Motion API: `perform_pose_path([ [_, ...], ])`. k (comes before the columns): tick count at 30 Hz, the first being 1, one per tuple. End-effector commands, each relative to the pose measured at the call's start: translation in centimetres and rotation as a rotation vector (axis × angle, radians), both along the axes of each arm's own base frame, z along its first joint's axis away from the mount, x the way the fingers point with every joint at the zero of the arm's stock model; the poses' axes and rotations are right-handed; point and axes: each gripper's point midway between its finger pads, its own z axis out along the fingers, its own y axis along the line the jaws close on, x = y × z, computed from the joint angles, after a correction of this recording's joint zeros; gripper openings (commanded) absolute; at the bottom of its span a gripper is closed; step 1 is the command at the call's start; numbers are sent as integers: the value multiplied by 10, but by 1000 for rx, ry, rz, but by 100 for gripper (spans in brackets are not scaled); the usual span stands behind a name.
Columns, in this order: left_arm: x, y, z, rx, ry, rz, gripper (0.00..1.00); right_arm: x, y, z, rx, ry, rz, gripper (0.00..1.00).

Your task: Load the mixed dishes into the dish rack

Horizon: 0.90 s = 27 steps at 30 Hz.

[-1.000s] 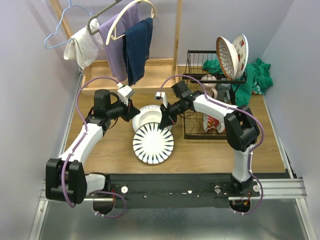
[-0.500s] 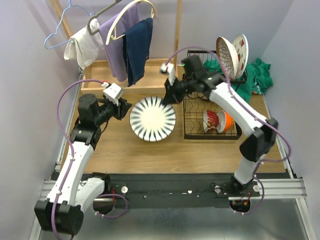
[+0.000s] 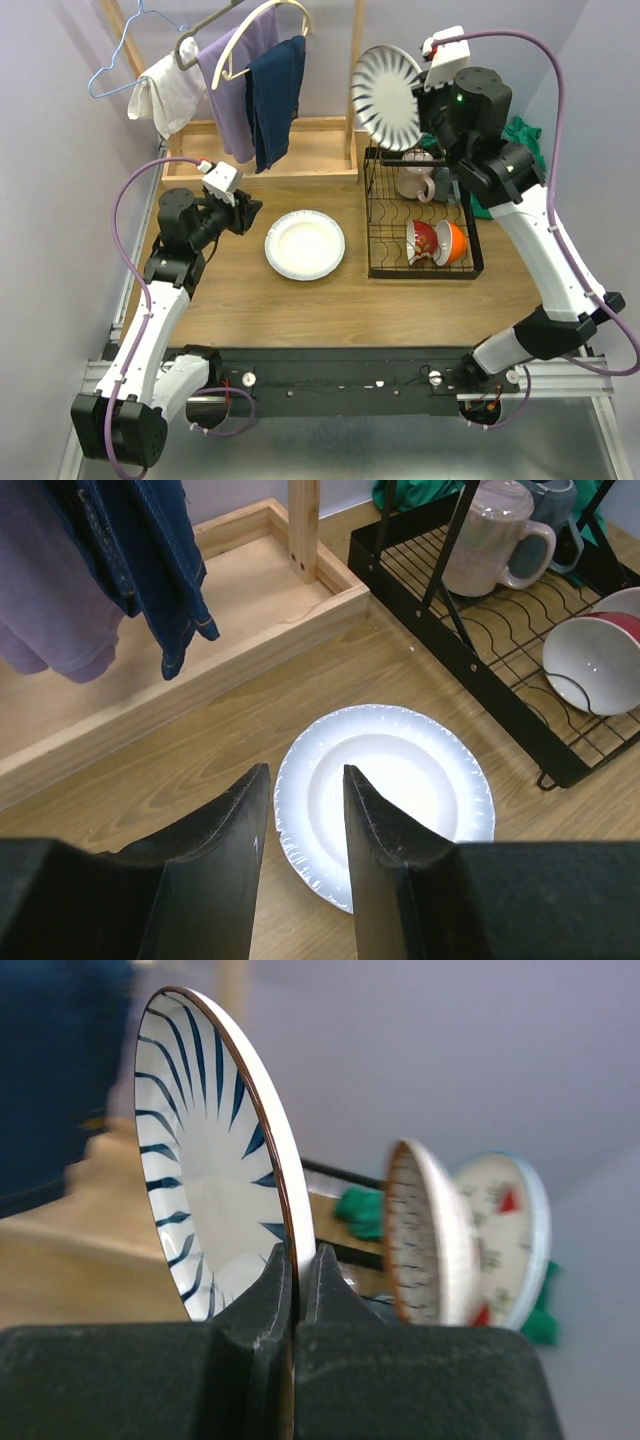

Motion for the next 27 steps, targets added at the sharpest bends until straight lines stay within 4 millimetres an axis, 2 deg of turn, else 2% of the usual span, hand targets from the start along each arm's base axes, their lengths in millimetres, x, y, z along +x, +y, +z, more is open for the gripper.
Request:
perform_pose_path([
  [1,3,-4,4,-40,-15,2,44,16,-69,55,41,-209,-435,0],
  [6,1,-7,-7,-39,10,-5,45,28,-81,53,29,-243,-590,0],
  [7,0,-7,-6,-40,8,-6,45,28,-90,47,9,-236,-658,0],
  [10,-2,-7,-12,-42,21,-5,46,35,-97,41,-28,-245,-747,1],
  [15,-5,-8,-21,-50,43,-4,47,48,-107,32,-68,-226,-806,1],
  [17,-6,-8,-23,-52,48,-4,47,52,-117,20,-128,-176,-848,1],
  [20,-6,-8,-23,-61,41,-1,47,57,-129,15,-159,-143,-889,1],
  [27,-7,-9,-29,-84,51,-1,48,55,-140,3,-204,-100,-917,1],
])
